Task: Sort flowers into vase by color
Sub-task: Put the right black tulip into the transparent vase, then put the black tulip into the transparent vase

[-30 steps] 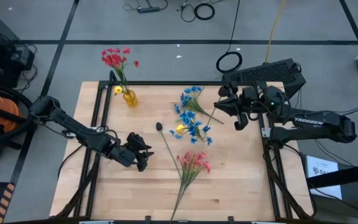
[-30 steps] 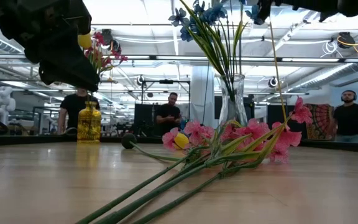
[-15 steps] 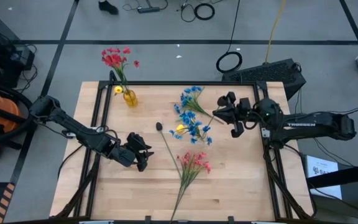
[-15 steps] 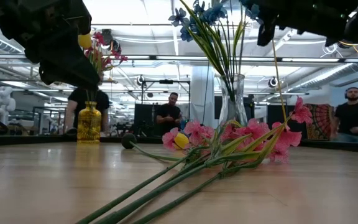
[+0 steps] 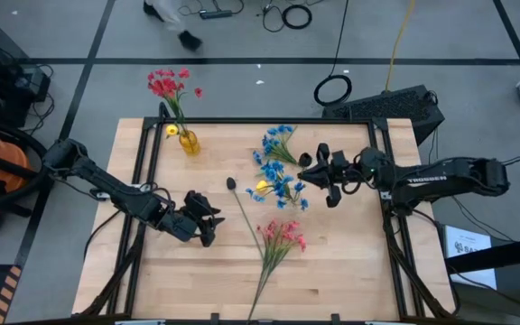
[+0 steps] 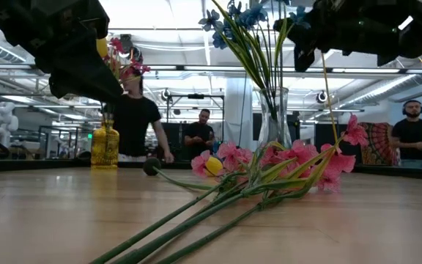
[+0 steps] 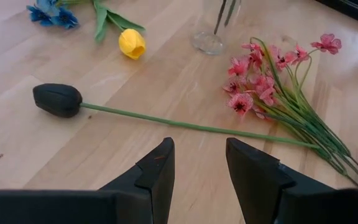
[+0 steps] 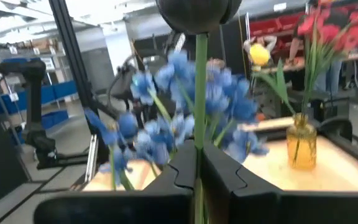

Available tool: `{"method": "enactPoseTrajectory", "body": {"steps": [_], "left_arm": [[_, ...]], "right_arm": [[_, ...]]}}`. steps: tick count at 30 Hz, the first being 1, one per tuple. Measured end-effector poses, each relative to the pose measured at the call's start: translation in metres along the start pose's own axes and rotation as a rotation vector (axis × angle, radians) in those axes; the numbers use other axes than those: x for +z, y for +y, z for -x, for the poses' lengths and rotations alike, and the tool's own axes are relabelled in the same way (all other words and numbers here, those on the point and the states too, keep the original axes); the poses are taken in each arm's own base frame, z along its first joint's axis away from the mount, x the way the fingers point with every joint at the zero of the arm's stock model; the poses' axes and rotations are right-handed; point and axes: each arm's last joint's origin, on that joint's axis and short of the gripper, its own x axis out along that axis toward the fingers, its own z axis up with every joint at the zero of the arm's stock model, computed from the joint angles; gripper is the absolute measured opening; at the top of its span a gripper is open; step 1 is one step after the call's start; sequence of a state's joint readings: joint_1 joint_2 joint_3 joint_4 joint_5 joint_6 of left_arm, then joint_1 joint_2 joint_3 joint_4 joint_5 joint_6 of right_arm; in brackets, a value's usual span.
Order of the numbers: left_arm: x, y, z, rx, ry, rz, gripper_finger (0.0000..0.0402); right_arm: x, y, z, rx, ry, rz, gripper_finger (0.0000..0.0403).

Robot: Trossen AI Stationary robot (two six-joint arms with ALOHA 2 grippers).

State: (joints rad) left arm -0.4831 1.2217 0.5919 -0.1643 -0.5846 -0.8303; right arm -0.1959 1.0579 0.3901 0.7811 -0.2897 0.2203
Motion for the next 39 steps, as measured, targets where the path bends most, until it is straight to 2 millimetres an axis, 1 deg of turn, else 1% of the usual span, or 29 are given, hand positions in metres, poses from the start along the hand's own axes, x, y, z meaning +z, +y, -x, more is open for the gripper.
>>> {"method": "enactPoseTrajectory", "body": {"steps": [10,16,22,27,30,36,39], "left_arm": [[0.0,0.0,0.0,-0.004,-0.003,0.003,0.015],[0.002,-0.002,0.0,-0.017,-0.015,0.014,0.015],[0.002,-0.002,0.0,-0.017,-0.015,0.014,0.015],[0.002,-0.002,0.0,-0.017,-0.015,0.015,0.015],[0.002,-0.002,0.0,-0.015,-0.017,0.014,0.015],[0.003,-0.002,0.0,-0.001,-0.041,0.019,0.015],[0.005,-0.003,0.0,-0.003,-0.07,0.035,0.015]], "right_arm": [[-0.025,0.0,-0.012,0.009,0.122,-0.068,0.0037],[-0.035,-0.002,-0.009,-0.021,0.236,-0.118,0.0085],[-0.028,-0.002,0.001,-0.052,0.265,-0.123,0.0138],[-0.017,0.0,0.011,-0.062,0.243,-0.106,0.0163],[-0.01,0.002,0.017,-0.064,0.225,-0.098,0.017],[-0.002,0.004,0.03,-0.085,0.226,-0.097,0.0169],[-0.001,0.005,0.037,-0.151,0.241,-0.114,0.0165]]}}
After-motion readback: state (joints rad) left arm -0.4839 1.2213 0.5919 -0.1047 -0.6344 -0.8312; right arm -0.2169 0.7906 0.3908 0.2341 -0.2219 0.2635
